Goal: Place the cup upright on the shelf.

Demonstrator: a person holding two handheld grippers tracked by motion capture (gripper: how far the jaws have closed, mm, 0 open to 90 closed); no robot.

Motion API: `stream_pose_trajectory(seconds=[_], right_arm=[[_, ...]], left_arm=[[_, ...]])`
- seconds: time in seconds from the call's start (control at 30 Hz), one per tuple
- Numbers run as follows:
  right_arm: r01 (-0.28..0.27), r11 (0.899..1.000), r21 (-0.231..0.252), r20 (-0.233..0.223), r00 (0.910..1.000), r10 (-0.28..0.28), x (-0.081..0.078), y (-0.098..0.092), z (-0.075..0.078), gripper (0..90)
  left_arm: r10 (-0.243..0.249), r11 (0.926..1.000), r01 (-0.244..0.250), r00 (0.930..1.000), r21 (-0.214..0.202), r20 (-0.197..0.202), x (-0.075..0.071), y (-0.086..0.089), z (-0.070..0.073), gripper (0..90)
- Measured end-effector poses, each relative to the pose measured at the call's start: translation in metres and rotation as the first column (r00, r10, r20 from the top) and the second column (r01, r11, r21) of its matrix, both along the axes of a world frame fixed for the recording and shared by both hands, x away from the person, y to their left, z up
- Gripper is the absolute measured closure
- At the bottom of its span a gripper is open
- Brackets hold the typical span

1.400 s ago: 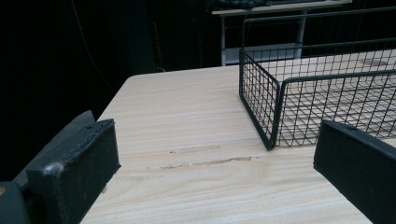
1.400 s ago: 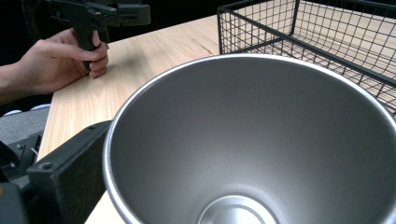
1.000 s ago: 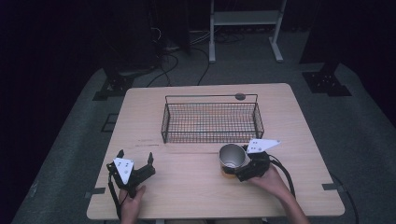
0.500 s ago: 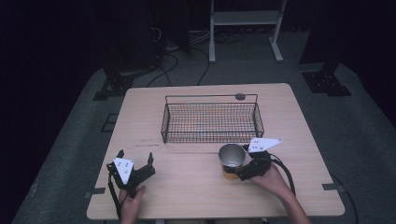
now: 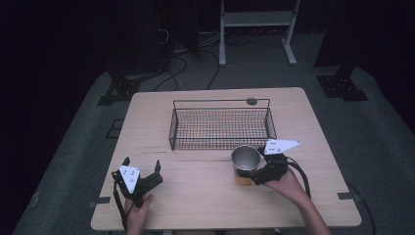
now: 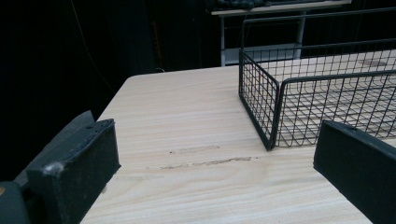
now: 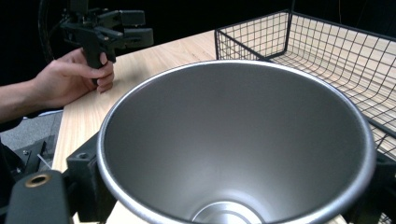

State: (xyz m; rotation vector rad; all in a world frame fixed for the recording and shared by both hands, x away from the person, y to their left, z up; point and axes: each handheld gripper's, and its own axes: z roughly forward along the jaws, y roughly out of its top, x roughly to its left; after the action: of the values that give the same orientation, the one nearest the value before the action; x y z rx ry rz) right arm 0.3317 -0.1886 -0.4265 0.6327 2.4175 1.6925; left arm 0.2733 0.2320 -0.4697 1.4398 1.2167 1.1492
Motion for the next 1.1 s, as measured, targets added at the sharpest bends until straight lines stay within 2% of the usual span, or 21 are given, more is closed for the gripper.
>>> stream_pose_trajectory(seconds=[0.47,0.87,1.1], right_arm=[[-0.008,1.000,0.013,-0.021,0.9997,0.008,0.009,-0.004,0.015,11.9],[-0.011,0.999,0.047,-0.042,0.9990,0.013,0.023,-0.006,0.028,11.9],[-0.015,0.999,0.049,-0.037,0.9992,0.016,0.027,-0.004,0.033,11.9]], left_arm=[[0.001,1.0000,-0.001,1.0000,-0.001,0.000,0.000,0.000,0.000,0.0],[0.004,1.0000,-0.004,1.0000,-0.003,-0.002,0.000,0.000,0.000,0.0],[0.003,1.0000,-0.003,1.0000,-0.004,-0.002,0.000,0.000,0.000,0.0]])
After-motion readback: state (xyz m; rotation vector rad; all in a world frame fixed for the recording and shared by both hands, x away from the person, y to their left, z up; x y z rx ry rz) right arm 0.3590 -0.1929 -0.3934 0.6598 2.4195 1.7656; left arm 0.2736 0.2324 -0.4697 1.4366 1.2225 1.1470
